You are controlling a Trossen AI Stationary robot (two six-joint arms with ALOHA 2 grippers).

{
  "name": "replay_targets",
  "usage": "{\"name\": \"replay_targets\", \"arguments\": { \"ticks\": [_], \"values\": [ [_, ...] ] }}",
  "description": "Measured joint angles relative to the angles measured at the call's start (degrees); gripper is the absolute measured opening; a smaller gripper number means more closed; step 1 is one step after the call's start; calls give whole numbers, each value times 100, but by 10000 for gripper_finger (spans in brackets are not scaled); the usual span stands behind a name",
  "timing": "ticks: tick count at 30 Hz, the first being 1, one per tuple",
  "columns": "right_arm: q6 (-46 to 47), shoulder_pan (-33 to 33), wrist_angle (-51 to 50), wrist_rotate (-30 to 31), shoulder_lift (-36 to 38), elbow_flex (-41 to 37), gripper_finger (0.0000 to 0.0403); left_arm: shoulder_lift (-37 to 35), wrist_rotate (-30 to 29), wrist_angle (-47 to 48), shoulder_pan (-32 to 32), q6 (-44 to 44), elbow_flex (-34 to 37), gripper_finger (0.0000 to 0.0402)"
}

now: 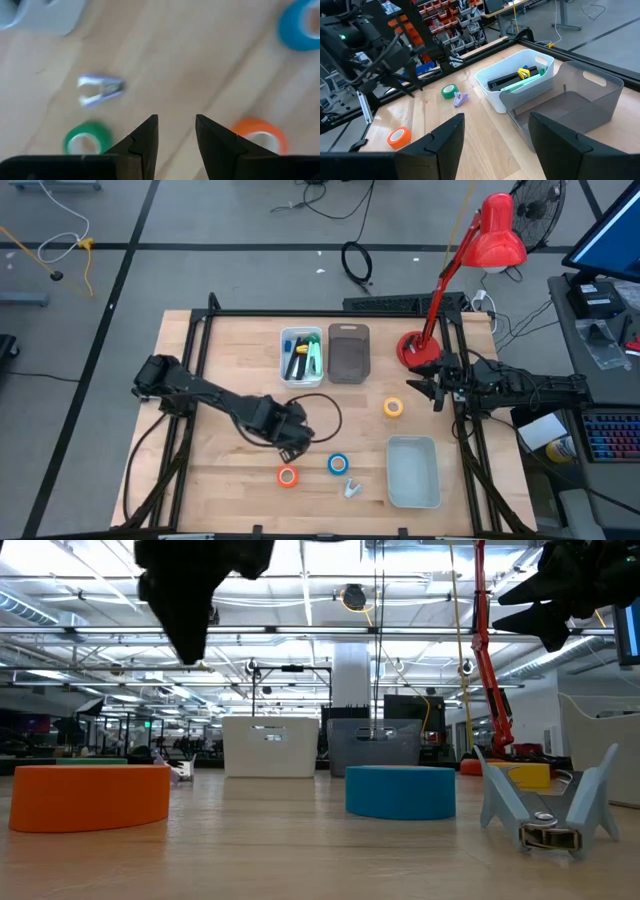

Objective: Pick and place Stapler, Stapler remover, tape
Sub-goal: Put the purple staple remover into the black bin

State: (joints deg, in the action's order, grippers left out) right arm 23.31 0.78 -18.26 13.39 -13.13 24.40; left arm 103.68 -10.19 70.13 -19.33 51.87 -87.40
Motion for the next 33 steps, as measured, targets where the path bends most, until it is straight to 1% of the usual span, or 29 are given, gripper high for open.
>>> {"name": "replay_targets", "arguments": {
  "ticks": [4, 7, 12, 18, 20, 23, 28, 33],
  "values": [
    [-2, 0, 0, 2, 0, 0, 212, 7, -185, 681, 10, 267, 223, 131],
    [-2, 2, 0, 2, 0, 0, 212, 7, -57, 816, 114, 507, 464, 131],
    [0, 1, 0, 2, 0, 1, 212, 9, 507, 773, 454, 1593, 886, 131],
    [0, 2, 0, 2, 0, 2, 212, 9, 841, 762, 922, 3190, 1091, 131],
    [0, 0, 0, 4, 0, 0, 212, 9, 865, 679, 1071, 3562, 1089, 131],
    [1, 1, -1, 4, 0, 0, 212, 9, 853, 409, 1251, 3681, 1089, 131],
    [2, 0, 0, 4, 0, 2, 212, 9, 815, 17, 1412, 3430, 1084, 131],
    [2, 0, 0, 4, 0, 0, 212, 7, 716, -25, 1476, 3619, 1084, 131]
  ]
}}
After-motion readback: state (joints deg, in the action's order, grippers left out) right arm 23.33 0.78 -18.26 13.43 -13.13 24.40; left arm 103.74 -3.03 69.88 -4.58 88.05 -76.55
